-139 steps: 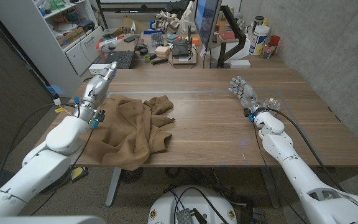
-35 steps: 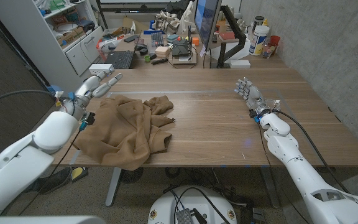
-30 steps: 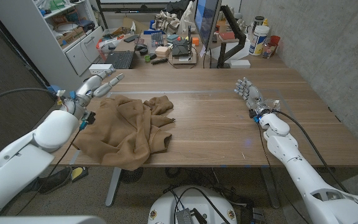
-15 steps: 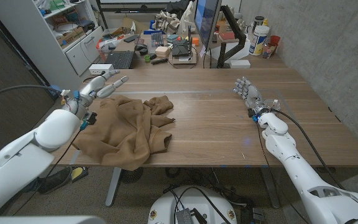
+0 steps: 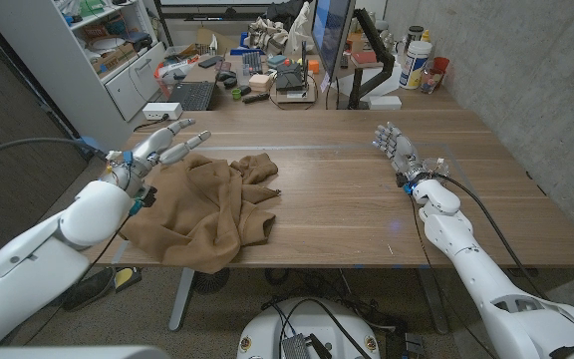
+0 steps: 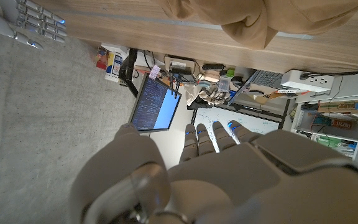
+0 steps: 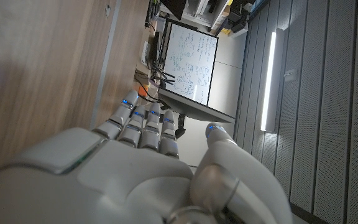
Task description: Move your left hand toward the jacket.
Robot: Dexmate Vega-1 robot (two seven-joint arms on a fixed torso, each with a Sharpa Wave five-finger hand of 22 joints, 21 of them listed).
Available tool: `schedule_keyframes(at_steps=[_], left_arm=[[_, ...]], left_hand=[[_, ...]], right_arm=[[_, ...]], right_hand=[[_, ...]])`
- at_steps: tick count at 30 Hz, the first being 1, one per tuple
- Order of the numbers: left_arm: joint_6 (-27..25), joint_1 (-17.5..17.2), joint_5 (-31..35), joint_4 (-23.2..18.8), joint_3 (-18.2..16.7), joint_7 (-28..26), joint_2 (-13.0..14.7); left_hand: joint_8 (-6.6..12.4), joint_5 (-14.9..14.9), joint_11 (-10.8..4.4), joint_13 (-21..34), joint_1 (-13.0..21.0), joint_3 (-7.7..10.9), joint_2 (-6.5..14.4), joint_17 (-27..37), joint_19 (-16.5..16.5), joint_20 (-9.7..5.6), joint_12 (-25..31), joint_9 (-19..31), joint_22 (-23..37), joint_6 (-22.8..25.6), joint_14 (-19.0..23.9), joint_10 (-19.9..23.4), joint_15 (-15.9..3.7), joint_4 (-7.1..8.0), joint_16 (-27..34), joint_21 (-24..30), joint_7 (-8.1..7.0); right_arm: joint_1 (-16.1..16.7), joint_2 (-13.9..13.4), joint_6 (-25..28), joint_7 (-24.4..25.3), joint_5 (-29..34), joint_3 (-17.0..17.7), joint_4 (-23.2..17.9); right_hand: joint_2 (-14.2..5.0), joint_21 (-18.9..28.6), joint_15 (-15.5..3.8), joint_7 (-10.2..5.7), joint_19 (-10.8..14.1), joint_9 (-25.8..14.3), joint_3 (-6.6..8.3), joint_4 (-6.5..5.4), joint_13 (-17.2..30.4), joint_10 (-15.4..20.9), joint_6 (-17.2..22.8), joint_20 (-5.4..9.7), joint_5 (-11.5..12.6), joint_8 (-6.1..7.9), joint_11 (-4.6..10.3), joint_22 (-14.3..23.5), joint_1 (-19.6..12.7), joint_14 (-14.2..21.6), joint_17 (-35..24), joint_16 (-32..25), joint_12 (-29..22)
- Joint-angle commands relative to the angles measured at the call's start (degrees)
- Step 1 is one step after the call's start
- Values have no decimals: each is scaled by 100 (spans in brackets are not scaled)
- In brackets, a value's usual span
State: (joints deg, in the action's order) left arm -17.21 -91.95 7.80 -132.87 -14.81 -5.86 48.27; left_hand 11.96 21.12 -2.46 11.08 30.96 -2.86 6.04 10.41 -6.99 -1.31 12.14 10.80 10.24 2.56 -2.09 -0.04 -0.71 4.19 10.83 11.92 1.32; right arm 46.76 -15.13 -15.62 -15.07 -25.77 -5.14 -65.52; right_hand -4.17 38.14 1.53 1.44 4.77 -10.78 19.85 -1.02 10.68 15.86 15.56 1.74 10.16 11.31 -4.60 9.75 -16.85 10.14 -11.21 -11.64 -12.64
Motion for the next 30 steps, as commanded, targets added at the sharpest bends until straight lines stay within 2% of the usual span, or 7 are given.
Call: schedule_keyframes(at_steps=[1, 7, 29, 30], left_arm=[[-307, -165, 560, -106, 120, -110, 7], [-555, -140, 816, -103, 298, -173, 76], [-1322, 79, 1488, -33, 856, -371, 591], [-1338, 80, 1483, -29, 867, -379, 595]], left_hand=[[-12, 8, -57, 7, 100, -18, 0, 18, -16, 35, -6, 11, 25, 34, 2, 15, 0, -8, 15, -13, -40], [-10, 10, -66, 7, 108, -21, 3, 18, -6, 44, -2, 11, 25, 44, 9, 30, -4, -10, 17, -9, -43], [0, 22, -69, 8, 149, -23, 26, 18, 19, 58, 0, 14, 24, 92, 42, 58, -22, -22, 23, -5, -54], [-1, 23, -107, 8, 154, -24, 28, 18, 20, 57, 3, 14, 24, 90, 42, 67, -23, -23, 22, -5, -56]], right_arm=[[-60, 30, 5, -54, 25, -6, 86], [-68, 46, 8, -50, 29, 7, 111], [-96, 76, 14, -21, 62, 41, 189], [-100, 78, 14, -20, 68, 39, 193]], right_hand=[[-33, -26, 21, 18, 50, -16, 26, 36, 11, 47, 49, -18, 25, -9, 20, 7, 3, 49, 6, -2, 12], [-32, -39, 20, 22, 54, -16, 25, 40, 11, 48, 52, -18, 25, -8, 21, 7, 5, 47, 7, 1, 12], [-41, -95, 17, 23, 75, -16, 21, 49, 11, 40, 51, -15, 25, -9, 24, 9, 18, 56, 7, 0, 17], [-41, -98, 18, 24, 75, -16, 20, 49, 11, 38, 52, -14, 25, -9, 25, 9, 18, 54, 7, 0, 18]])
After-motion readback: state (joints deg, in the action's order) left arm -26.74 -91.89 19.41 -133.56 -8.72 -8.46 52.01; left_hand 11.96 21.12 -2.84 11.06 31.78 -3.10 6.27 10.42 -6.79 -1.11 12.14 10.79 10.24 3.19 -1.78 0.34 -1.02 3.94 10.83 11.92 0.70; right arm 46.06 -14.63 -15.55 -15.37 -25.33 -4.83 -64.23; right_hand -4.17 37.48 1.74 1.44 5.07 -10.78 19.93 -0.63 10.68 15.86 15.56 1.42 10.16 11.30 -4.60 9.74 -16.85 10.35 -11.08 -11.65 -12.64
